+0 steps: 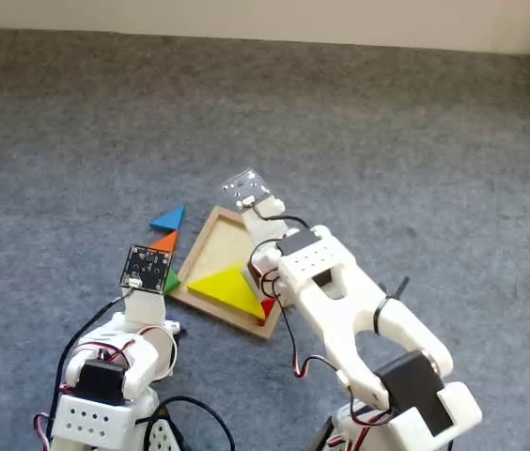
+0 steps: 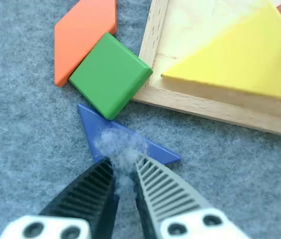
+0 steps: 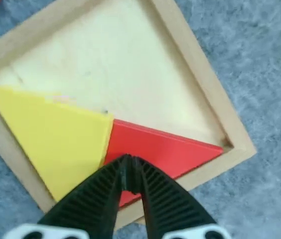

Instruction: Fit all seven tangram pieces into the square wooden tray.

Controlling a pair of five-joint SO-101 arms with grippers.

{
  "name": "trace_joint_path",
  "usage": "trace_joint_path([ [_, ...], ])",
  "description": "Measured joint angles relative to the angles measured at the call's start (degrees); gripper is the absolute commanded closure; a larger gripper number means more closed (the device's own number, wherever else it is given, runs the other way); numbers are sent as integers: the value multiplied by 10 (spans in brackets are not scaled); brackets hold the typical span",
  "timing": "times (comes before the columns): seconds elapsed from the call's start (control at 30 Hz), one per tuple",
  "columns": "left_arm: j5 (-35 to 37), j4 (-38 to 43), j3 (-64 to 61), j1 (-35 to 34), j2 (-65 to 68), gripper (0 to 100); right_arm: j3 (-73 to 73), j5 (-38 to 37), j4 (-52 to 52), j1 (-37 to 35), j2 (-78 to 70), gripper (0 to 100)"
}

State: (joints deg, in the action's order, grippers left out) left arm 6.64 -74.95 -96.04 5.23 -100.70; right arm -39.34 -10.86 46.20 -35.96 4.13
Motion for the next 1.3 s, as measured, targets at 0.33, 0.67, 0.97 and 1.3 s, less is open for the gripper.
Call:
trace_joint_path([
  [0.33,0,0,0,0,0,983,4,-74,35,32,0,994],
  [0.67,0,0,0,0,0,983,3,-78,37,47,10,994],
  [0.97,0,0,0,0,0,983,-23,-53,42,41,124,994],
  [1.3,0,0,0,0,0,983,-32,-22,43,69,142,989],
])
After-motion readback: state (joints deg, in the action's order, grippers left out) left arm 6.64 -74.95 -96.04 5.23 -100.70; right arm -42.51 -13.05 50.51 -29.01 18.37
